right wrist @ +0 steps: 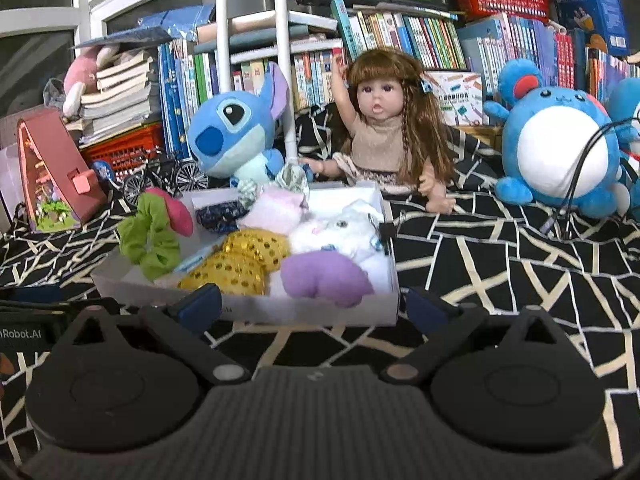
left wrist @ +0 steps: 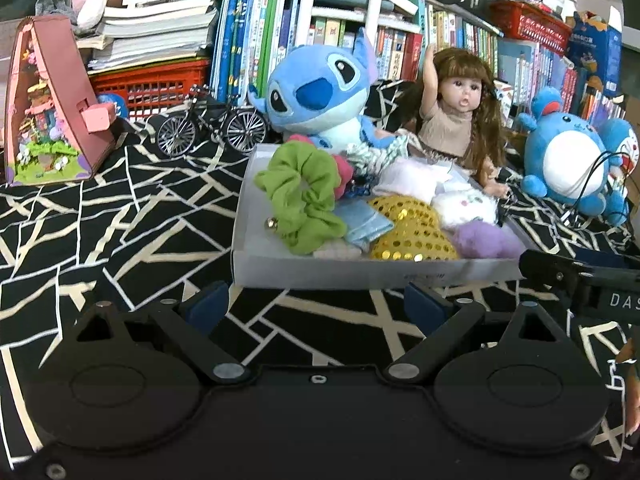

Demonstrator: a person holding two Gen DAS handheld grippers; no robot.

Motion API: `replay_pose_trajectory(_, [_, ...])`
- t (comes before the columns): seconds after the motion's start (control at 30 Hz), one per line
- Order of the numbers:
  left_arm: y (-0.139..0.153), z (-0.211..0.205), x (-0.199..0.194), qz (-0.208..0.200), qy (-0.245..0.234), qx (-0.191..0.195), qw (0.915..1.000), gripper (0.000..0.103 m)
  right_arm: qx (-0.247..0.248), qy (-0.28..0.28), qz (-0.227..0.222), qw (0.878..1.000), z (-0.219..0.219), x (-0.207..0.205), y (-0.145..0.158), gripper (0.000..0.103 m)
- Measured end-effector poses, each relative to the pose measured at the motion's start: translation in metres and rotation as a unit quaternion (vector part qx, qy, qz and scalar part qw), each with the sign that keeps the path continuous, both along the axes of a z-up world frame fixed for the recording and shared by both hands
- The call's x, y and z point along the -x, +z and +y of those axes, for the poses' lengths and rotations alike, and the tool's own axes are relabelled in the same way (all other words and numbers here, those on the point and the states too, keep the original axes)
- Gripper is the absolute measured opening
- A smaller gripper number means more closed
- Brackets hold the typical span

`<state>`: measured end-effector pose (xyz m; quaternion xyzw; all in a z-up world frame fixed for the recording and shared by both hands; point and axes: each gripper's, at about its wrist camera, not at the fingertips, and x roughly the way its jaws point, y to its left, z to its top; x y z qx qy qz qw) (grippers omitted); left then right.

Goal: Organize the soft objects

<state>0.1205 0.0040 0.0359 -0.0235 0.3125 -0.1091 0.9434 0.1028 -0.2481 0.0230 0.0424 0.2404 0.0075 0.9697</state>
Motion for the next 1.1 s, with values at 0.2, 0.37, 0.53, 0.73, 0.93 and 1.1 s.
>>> replay_pose_trajectory(0.2, [-0.015,-0.005,-0.001,0.014,0.015,-0.012,0.9997,0.094,0.0,-0.007,0.019,1.0,-0.002,0.001,-0.016,0.103])
replay_pose_trajectory(0.37, [-0.026,-0.008,-0.005,0.031,0.028,-0.016,0.999,0.094,0.002,-0.011,0.04,0.999,-0.003,-0.001,-0.026,0.103])
replay_pose_trajectory(0.53, [-0.034,-0.012,-0.011,0.039,0.043,-0.021,0.9981,0.095,0.008,-0.017,0.058,0.998,0.0,-0.007,-0.034,0.103])
replay_pose_trajectory(0.73, [-0.038,-0.017,-0.014,0.03,0.048,-0.037,0.9977,0.097,0.013,-0.02,0.076,0.997,0.002,-0.012,-0.045,0.103])
replay_pose_trajectory(0.93, [-0.04,-0.02,-0.017,0.03,0.045,-0.044,0.9975,0.102,0.03,-0.018,0.081,0.996,0.008,-0.014,-0.046,0.103])
replay_pose_trajectory(1.1, [-0.041,-0.021,-0.017,0.032,0.042,-0.047,0.9975,0.103,0.037,-0.018,0.084,0.996,0.01,-0.015,-0.047,0.103])
